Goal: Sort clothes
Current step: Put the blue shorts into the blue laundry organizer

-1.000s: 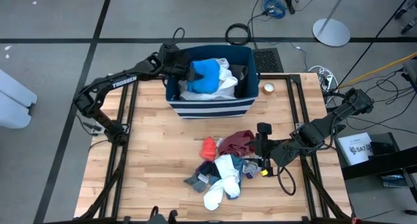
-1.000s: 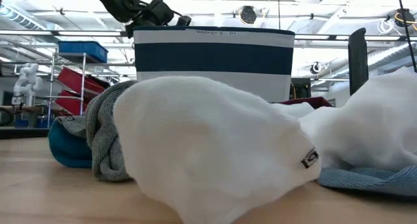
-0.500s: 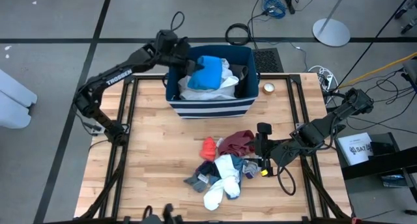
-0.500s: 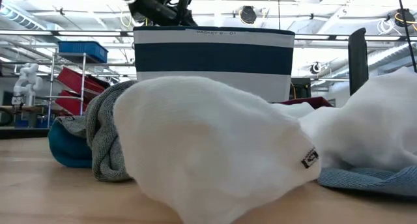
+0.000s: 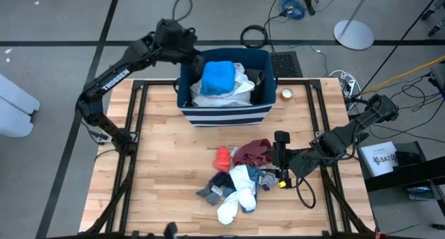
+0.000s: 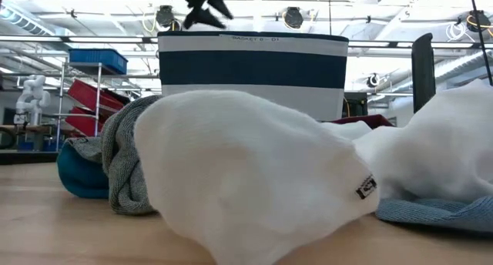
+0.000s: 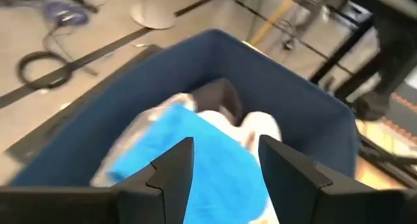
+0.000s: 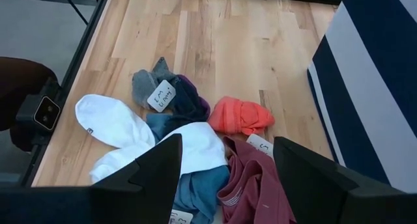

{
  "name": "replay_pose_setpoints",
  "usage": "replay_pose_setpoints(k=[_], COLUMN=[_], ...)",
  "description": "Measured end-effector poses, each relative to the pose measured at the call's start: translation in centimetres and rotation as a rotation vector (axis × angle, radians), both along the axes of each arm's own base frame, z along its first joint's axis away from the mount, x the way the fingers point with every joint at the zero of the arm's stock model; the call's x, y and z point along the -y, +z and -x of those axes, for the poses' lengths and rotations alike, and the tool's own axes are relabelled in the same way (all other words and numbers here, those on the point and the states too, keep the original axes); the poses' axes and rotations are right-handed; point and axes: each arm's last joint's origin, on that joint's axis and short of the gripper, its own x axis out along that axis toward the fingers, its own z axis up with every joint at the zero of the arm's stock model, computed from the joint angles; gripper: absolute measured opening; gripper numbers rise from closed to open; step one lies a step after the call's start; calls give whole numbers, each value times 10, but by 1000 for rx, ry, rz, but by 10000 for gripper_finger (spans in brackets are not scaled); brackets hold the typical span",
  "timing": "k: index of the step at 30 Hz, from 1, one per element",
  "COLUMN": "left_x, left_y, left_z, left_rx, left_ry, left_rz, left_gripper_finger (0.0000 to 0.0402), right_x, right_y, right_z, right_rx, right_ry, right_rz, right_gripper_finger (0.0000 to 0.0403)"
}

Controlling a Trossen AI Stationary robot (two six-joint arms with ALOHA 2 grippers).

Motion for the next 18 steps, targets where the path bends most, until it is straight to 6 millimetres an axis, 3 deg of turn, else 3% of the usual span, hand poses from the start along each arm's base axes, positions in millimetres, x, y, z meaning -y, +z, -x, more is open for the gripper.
replay_pose_setpoints(k=[4, 11, 18], left_x=[1, -19, -34], left_y=[-17, -63, -114], left_z=[-24, -70, -88], left_rx=[-36, -91, -276], left_ry=[-41, -59, -39], left_rz=[21, 42, 88], left_gripper_finger=[180, 180, 180], right_x=[0, 0, 0], right_y=[0, 0, 0], right_z=[0, 0, 0], right_rx=[0, 0, -3], right_ry=[3, 3, 8], right_rz=[4, 5, 11], right_gripper_finger=[228, 228, 228])
